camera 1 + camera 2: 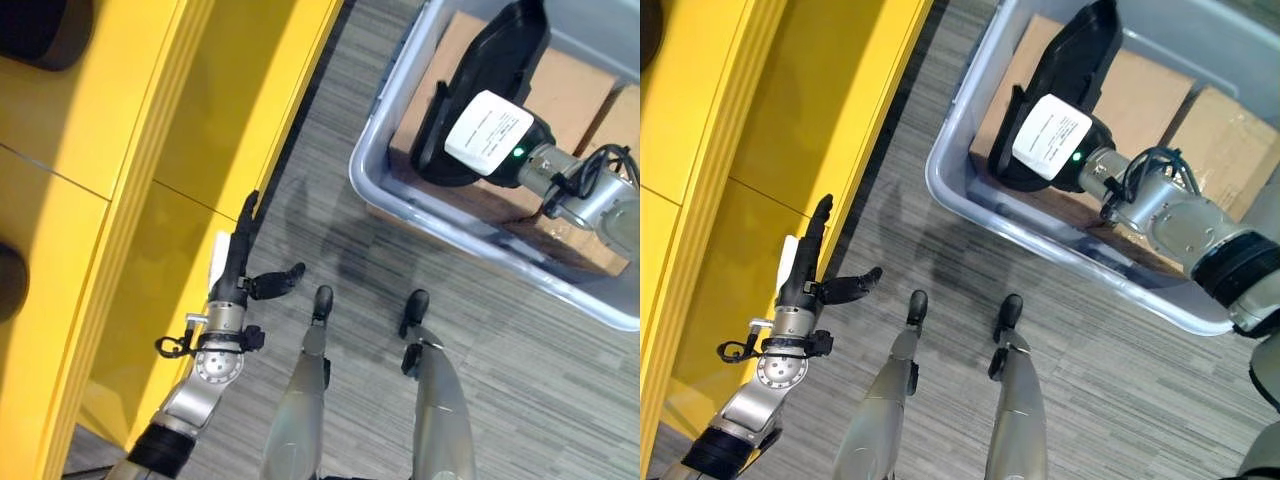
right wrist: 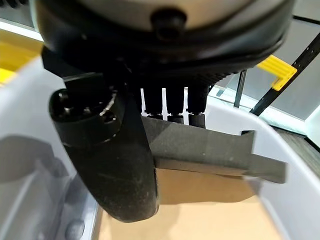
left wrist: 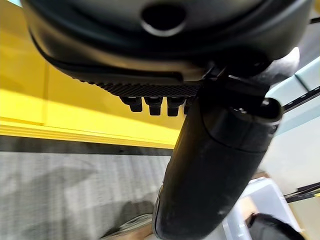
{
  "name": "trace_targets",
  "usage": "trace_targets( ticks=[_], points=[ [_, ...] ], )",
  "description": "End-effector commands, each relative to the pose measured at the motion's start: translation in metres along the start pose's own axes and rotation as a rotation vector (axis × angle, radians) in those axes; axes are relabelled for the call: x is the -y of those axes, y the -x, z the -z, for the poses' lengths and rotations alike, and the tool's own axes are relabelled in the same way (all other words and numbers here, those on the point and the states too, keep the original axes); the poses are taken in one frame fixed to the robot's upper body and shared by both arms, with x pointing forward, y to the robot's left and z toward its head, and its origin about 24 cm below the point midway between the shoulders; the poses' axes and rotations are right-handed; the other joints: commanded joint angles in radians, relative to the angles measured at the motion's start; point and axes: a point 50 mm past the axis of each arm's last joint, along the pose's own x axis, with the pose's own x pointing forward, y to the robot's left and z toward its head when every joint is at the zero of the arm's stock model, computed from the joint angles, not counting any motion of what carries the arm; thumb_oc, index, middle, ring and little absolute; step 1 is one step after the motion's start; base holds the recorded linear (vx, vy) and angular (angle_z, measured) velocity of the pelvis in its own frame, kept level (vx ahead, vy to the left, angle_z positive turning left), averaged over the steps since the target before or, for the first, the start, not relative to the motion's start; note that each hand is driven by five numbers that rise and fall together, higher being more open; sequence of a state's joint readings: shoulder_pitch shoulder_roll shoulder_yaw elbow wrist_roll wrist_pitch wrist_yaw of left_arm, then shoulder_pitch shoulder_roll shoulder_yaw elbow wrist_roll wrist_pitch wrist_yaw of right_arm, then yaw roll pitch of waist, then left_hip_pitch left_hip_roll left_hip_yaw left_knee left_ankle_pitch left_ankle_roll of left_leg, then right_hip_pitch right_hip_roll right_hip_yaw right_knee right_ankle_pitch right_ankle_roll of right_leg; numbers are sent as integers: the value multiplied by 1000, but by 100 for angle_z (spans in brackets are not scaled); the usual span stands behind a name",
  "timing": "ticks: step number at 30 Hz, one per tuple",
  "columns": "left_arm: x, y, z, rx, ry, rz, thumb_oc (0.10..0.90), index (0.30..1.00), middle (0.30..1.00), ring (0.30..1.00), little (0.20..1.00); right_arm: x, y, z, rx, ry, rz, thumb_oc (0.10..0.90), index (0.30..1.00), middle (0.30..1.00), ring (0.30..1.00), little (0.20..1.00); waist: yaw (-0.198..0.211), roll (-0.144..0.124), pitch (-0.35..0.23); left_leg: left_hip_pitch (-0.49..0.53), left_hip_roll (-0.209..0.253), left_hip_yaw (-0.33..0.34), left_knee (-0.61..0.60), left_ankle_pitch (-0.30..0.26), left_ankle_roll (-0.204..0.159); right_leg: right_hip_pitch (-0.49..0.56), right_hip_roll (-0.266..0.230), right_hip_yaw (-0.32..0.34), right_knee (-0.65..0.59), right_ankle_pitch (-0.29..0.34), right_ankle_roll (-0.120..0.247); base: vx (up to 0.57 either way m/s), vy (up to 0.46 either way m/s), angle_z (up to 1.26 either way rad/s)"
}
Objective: Move parts from the plastic box to the shelf.
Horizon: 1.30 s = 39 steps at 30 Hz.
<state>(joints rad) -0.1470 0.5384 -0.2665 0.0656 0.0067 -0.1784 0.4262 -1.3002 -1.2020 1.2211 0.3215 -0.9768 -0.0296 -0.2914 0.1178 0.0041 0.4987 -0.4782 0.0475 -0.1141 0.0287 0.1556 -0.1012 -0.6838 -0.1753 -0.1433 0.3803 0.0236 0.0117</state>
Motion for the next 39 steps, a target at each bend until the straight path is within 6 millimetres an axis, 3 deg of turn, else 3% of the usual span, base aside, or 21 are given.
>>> trace_targets(
  ticks=[1, 13, 17, 19, 20, 29, 33, 39],
  points=[
    [-18, 1, -25, 148, -30, -45, 900, 1000, 1000, 1000, 1000, 47, 5, 33, -116, -32, 253, 400, 300, 300, 300, 300, 3, -5, 12, 86, 81, -52, -46, 13, -31, 187, -32, 29, 10, -71, 97, 27, 18, -5],
    [-31, 10, -18, 113, -86, 1, 900, 1000, 1000, 1000, 1000, 78, 26, 11, -48, -191, 425, 400, 300, 300, 300, 300, -16, -35, -111, 232, 85, -51, -88, -11, -24, 381, -28, 7, -140, -41, 114, 48, 30, -4],
    [-34, 17, -11, 79, -100, 29, 900, 1000, 1000, 1000, 1000, 77, 40, -2, -53, -339, 467, 400, 300, 300, 300, 300, -36, -41, -200, 290, 75, -50, -116, -24, -25, 482, -33, -10, -246, -11, 132, 106, 62, 0],
    [-34, 19, -10, 74, -101, 38, 900, 1000, 1000, 1000, 1000, 76, 44, -4, -61, -380, 476, 400, 300, 300, 300, 300, -37, -46, -214, 296, 73, -51, -116, -27, -25, 499, -35, -18, -263, -4, 135, 77, 44, 1],
    [-34, 21, -9, 70, -112, 49, 900, 1000, 1000, 1000, 1000, 73, 48, -9, -85, -477, 498, 400, 300, 300, 300, 300, -42, -51, -254, 318, 71, -46, -116, -39, -25, 534, -37, -23, -294, 10, 143, 100, 58, 4],
    [-35, 24, -5, 58, -149, 38, 900, 1000, 1000, 1000, 1000, 74, 52, -17, -129, -661, 569, 400, 300, 300, 300, 300, -49, -75, -354, 378, 67, -16, -116, -73, -13, 601, -42, -13, -354, 44, 160, 67, 36, -7],
    [-39, 18, -13, 110, -209, 3, 900, 1000, 1000, 1000, 1000, 82, 50, -20, -146, -758, 650, 400, 300, 300, 300, 300, -62, -81, -401, 412, 67, 6, -116, -94, -2, 621, -46, 9, -359, 47, 166, 53, 34, -14],
    [-44, 11, -29, 206, -270, -50, 900, 1000, 1000, 1000, 1000, 85, 49, -26, -145, -851, 696, 400, 300, 300, 300, 300, -72, -88, -427, 435, 66, 25, -116, -99, 8, 628, -50, 32, -361, 56, 166, 29, 21, -9]
  ],
)
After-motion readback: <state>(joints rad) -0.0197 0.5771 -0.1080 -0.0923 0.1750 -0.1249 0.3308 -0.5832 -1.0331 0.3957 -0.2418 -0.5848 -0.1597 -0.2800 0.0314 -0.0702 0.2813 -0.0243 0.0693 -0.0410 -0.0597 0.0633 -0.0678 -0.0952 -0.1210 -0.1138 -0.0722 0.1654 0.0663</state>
